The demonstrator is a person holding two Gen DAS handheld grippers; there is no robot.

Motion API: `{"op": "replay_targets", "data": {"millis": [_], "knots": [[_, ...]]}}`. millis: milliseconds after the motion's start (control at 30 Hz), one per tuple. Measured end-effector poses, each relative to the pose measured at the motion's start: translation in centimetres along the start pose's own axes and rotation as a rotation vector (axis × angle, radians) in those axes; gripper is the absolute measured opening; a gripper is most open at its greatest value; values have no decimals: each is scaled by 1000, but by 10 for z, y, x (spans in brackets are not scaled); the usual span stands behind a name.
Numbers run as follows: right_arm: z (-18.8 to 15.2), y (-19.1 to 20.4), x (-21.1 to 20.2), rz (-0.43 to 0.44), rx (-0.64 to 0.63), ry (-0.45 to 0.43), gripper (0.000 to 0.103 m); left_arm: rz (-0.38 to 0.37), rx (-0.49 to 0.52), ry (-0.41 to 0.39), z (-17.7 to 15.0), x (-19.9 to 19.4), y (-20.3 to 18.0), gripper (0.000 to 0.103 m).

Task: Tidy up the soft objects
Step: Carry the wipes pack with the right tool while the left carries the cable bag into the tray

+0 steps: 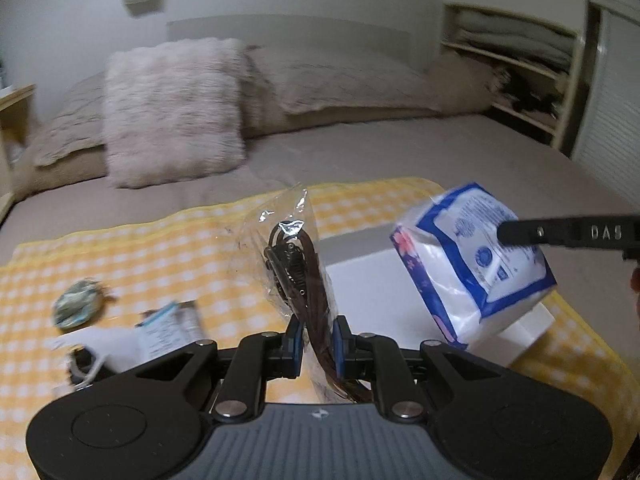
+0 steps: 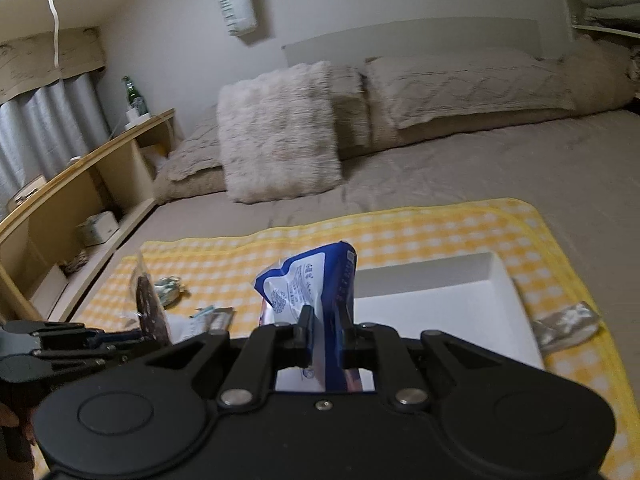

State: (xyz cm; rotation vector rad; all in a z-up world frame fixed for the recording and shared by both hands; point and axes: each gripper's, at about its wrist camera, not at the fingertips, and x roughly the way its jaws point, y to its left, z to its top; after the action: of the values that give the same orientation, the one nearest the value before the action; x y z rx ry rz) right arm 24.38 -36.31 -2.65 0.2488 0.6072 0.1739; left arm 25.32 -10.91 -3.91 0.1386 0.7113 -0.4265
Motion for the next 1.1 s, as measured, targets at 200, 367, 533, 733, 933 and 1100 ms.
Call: {"op": "replay_targets", "data": {"millis": [200, 367, 533, 733, 933, 1100], "knots": [[-1, -32, -4, -52, 35, -2, 11, -35, 76, 48, 0, 34, -28, 16], [-6, -60, 1, -111, 49, 25, 11, -42, 127, 130, -6, 67, -41, 17], [-15, -87, 12, -177, 41, 79, 11, -31, 129, 228, -17, 93, -38, 17], [-27, -106, 25, -207, 35, 136, 11, 1, 118, 287, -26, 110, -27, 18], [-35, -113, 37, -231, 2, 180, 17, 16, 128, 325, -32, 115, -24, 22], [-40, -112, 40, -266, -38, 200, 45, -9, 143, 322, -33, 111, -28, 39]]}}
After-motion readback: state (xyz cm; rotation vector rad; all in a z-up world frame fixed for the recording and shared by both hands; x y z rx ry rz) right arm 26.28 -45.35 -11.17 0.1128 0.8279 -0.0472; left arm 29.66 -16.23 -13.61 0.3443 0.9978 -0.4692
